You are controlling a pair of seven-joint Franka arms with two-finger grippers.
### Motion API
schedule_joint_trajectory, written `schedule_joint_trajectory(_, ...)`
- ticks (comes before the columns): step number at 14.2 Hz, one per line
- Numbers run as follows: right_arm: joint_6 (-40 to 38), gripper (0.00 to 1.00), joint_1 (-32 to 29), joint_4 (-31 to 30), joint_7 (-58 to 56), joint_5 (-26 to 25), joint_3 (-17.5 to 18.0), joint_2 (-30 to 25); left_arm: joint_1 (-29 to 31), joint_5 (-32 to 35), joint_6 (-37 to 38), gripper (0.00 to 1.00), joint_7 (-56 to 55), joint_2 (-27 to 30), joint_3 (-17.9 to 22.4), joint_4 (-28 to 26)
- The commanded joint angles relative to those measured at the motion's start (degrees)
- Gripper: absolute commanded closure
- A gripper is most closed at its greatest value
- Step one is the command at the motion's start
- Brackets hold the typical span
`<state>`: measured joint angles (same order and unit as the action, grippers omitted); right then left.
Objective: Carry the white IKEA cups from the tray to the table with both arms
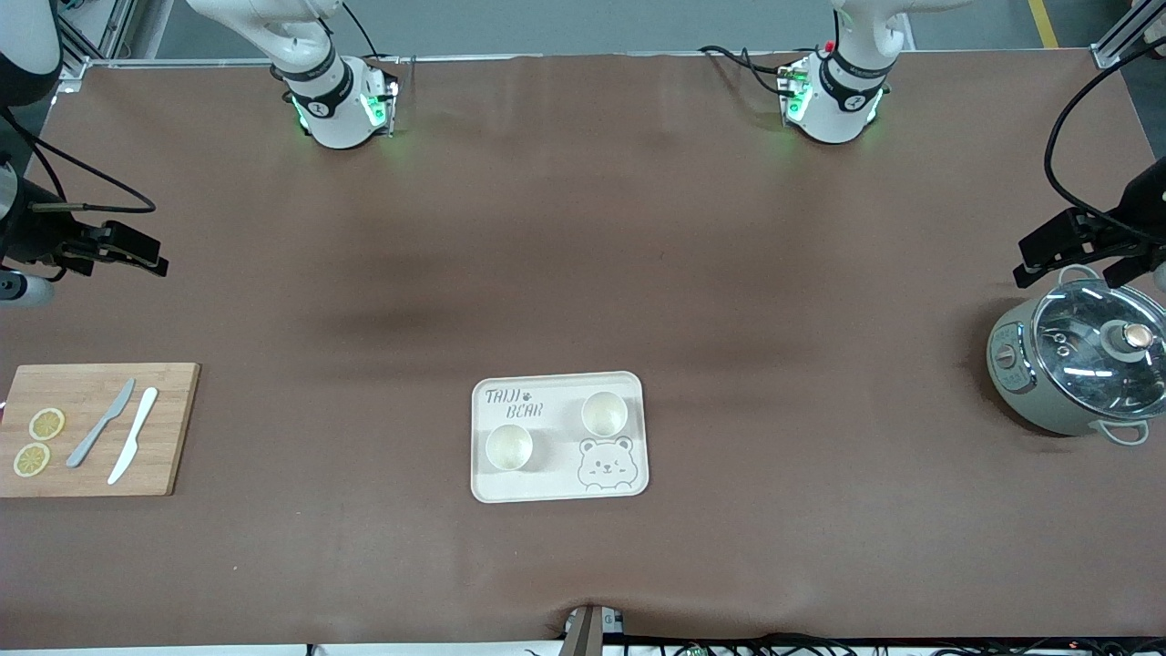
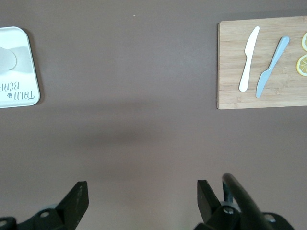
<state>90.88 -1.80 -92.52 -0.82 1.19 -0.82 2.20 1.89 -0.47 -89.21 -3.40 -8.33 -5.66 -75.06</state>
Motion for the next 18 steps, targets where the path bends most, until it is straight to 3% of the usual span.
schedule_joint_trajectory(1,0.3,0.00,-0.7,-0.1,-0.7,-0.3,0.6,0.0,0.5,1.1,0.5,0.00,-0.3,0.1,-0.7,0.3)
schedule_joint_trajectory(12,1.5,0.00,0.7,0.9,0.2,0.0,0.9,0.5,0.6,1.4,0.5,0.00,-0.3,-3.4,-0.7,-3.4)
schedule_joint_trajectory(15,4.6,0.00,3.9,3.0,2.4,2.0,1.0,3.8,-0.4,1.4,-0.3,0.00,-0.3,-7.0,-0.8,-3.5)
schedule_joint_trajectory(18,4.7,0.00,8.9,8.1,12.6,3.3,0.9,9.3,-3.2,1.4,-3.0,0.00,-3.1,-9.6,-0.8,-3.5)
